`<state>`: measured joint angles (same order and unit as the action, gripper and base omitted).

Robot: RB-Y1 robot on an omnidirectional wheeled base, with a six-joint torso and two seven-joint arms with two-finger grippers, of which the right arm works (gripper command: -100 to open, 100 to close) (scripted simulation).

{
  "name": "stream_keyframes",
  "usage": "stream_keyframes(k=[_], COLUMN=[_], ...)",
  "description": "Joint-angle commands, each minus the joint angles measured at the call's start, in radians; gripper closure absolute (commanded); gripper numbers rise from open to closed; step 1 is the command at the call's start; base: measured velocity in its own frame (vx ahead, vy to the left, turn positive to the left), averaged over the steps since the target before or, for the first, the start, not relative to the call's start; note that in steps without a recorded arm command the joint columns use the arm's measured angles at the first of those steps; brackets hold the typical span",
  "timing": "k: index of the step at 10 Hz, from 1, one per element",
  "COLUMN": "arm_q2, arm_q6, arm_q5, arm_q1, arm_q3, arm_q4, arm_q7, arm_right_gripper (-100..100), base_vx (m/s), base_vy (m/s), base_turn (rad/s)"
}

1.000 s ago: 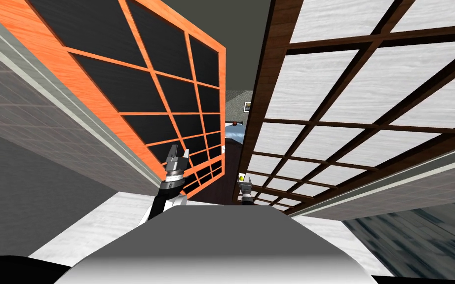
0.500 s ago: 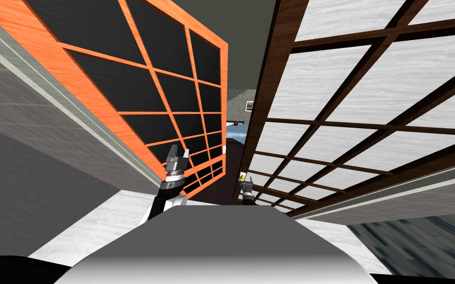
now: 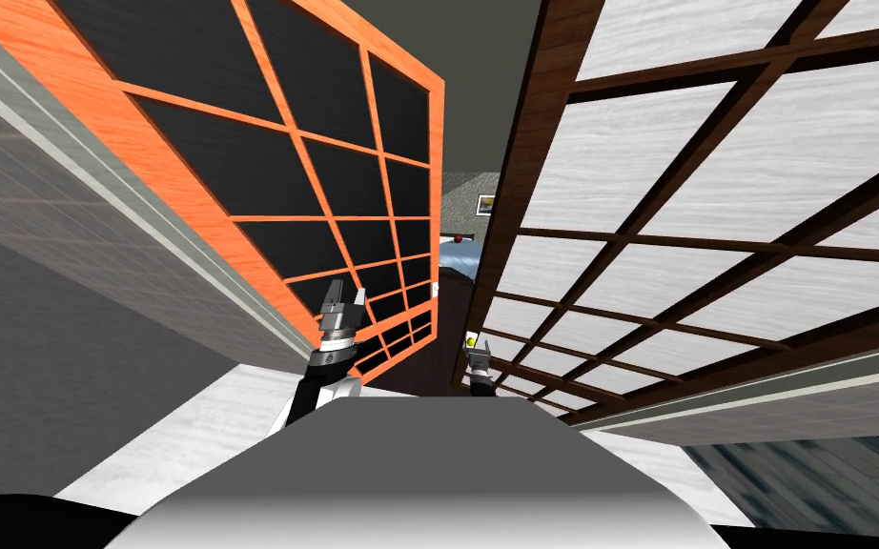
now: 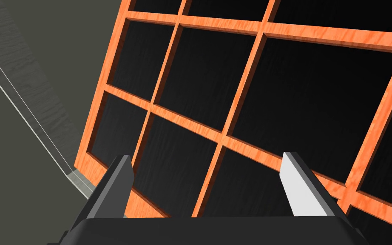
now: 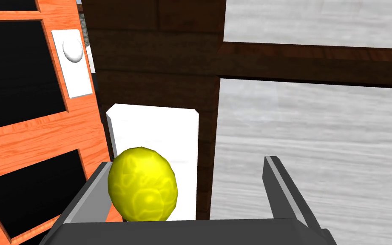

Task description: Push the door open

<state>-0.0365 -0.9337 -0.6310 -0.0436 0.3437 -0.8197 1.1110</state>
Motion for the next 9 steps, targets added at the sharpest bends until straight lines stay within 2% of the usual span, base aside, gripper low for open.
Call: stream_keyframes(k=[1, 2, 7, 8, 9], arm_q2=[-0.029, -0.028, -0.028, -0.027, -0.027], arm_q6=[-0.002, -0.006, -0.006, -0.011, -0.011], arm_q5=[-0.007, -0.012, -0.012, -0.018, -0.018], arm_q1=[-0.023, -0.016, -0.016, -0.009, -0.009], arm_q3=[-0.024, -0.049, -0.054, -0.077, -0.086], arm_q4=[-0.032, -0.026, -0.026, -0.019, -0.019], arm_q7=[-0.012, -0.016, -0.016, -0.021, -0.021], arm_right_gripper=[100, 100, 100, 100, 100], base_vx=[0.0, 0.02, 0.013, 0.03, 0.045], base_vy=[0.001, 0.005, 0.001, 0.001, -0.003], base_turn=[0.022, 0.126, 0.016, 0.119, 0.058])
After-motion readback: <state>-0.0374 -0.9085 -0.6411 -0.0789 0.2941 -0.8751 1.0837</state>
